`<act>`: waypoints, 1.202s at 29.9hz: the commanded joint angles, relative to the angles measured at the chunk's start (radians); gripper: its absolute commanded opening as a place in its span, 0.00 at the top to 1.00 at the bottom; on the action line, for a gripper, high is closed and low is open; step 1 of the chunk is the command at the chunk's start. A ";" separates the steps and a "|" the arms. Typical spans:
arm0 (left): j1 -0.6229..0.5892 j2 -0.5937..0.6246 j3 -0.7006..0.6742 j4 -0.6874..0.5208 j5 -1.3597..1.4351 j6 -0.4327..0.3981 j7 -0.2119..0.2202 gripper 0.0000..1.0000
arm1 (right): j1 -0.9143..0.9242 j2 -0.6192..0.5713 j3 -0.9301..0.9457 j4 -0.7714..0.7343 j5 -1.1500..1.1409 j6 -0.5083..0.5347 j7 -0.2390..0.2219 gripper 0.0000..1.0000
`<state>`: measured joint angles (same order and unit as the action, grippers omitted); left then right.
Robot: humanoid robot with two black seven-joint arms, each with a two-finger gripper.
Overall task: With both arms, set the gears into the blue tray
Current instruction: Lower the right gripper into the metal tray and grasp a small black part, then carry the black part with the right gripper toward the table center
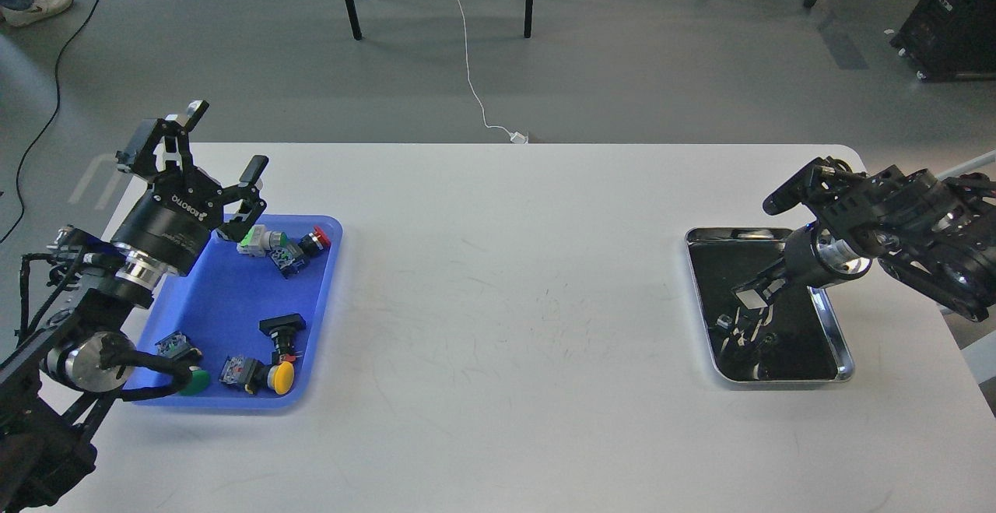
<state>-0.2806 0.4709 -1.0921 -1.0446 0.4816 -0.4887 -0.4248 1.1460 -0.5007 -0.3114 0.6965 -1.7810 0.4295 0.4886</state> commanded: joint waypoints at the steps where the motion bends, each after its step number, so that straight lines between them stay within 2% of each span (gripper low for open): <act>1: 0.000 0.002 0.000 0.000 0.000 0.000 0.000 0.02 | -0.009 0.001 0.000 0.000 0.000 0.002 0.000 0.38; 4: 0.000 0.002 0.000 0.000 0.000 0.000 0.000 0.02 | -0.014 -0.001 0.000 0.001 0.000 0.002 0.000 0.38; 8: 0.000 0.002 0.000 0.000 0.000 0.000 0.000 0.02 | -0.014 0.001 0.000 0.001 0.000 0.000 0.000 0.44; 16: 0.000 0.003 -0.002 -0.003 0.000 0.000 0.001 0.02 | -0.014 0.007 -0.002 0.001 0.000 0.003 0.000 0.65; 20: 0.000 0.002 -0.002 -0.003 0.000 0.000 0.001 0.02 | -0.014 0.005 -0.002 0.003 0.000 0.005 0.000 0.72; 27: -0.002 0.003 -0.002 -0.003 0.000 0.000 0.001 0.02 | -0.002 0.004 -0.002 0.011 0.000 0.005 0.000 0.77; 36: -0.003 0.011 -0.003 -0.003 0.000 0.000 0.001 0.02 | 0.056 -0.022 0.000 0.054 0.005 0.006 0.000 0.77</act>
<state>-0.2823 0.4794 -1.0955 -1.0478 0.4817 -0.4887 -0.4235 1.1781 -0.5071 -0.3134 0.7260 -1.7777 0.4358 0.4894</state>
